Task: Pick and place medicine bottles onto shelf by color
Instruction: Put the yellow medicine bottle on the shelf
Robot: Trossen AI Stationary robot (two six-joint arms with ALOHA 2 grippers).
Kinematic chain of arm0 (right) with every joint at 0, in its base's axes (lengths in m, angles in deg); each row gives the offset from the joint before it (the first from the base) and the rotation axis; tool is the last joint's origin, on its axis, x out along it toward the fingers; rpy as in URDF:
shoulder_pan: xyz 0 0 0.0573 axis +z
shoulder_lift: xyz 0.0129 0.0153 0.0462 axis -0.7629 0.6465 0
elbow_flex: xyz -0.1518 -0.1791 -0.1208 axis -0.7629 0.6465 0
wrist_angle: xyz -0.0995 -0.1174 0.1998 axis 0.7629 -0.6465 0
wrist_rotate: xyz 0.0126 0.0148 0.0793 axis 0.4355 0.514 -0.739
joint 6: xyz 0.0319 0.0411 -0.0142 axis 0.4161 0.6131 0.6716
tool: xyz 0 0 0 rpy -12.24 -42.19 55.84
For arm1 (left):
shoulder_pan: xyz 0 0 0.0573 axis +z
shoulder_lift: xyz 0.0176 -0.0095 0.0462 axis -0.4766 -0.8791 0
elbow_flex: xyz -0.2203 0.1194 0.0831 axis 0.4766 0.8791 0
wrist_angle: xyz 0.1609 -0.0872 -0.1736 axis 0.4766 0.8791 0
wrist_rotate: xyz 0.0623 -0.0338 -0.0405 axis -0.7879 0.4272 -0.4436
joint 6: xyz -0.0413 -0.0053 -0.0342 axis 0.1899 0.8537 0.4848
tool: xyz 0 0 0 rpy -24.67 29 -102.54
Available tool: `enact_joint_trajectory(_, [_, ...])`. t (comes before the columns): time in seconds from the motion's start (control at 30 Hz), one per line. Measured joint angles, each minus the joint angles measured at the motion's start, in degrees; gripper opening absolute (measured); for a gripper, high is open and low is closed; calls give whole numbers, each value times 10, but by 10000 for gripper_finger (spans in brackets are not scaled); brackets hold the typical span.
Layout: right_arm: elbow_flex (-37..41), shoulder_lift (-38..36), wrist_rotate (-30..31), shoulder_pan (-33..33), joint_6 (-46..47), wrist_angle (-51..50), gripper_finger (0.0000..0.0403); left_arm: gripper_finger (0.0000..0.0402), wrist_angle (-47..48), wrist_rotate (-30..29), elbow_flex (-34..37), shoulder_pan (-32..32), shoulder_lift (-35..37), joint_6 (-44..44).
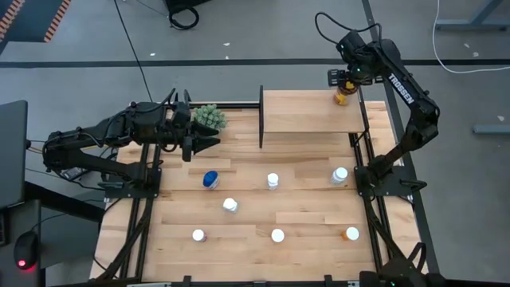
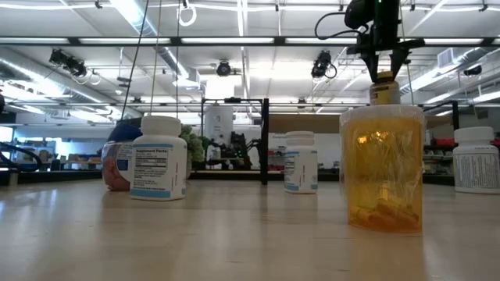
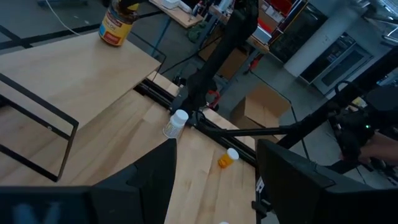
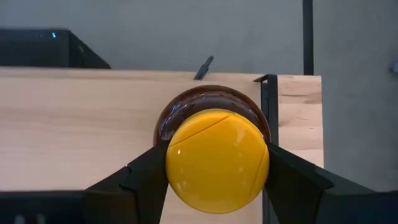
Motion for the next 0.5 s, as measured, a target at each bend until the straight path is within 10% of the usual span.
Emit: enact_joint_trajectory(0.5, [0, 0, -1, 0, 0, -5, 258, 229, 0, 0, 0, 0, 0, 1])
